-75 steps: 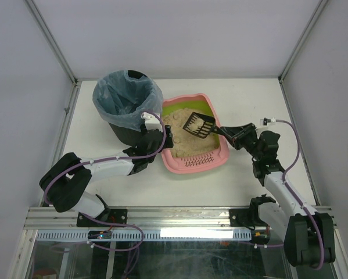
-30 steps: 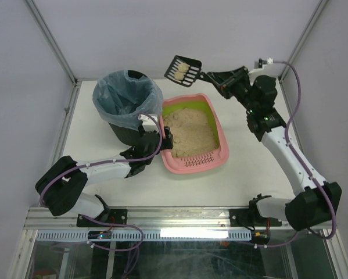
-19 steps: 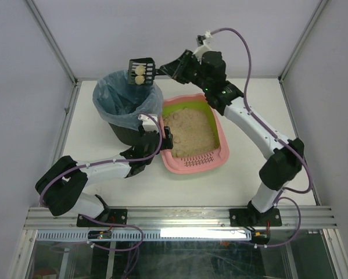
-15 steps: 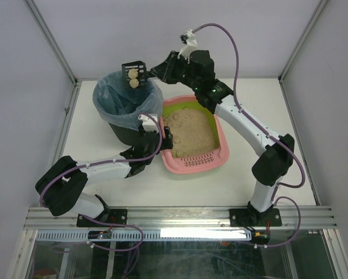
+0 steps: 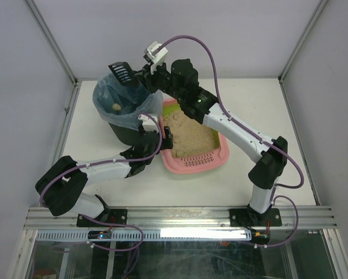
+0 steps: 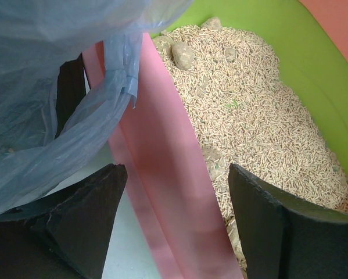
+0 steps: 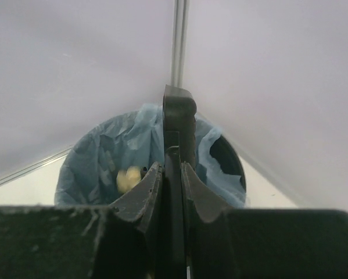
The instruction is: Clean the litter box
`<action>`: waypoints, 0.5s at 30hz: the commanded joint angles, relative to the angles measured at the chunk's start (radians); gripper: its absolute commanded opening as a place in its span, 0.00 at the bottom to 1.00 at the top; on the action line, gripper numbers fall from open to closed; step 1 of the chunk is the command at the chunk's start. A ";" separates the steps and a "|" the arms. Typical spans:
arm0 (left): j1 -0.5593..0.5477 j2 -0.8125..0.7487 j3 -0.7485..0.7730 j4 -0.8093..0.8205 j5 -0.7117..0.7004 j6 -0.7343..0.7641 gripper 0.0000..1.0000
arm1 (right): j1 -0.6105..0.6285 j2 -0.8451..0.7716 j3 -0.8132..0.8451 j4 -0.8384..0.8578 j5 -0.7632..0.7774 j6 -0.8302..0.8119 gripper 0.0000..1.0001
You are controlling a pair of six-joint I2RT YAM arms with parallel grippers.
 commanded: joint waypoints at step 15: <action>0.006 -0.003 0.025 0.045 0.003 0.000 0.74 | 0.010 -0.454 -0.324 0.166 0.242 0.004 0.00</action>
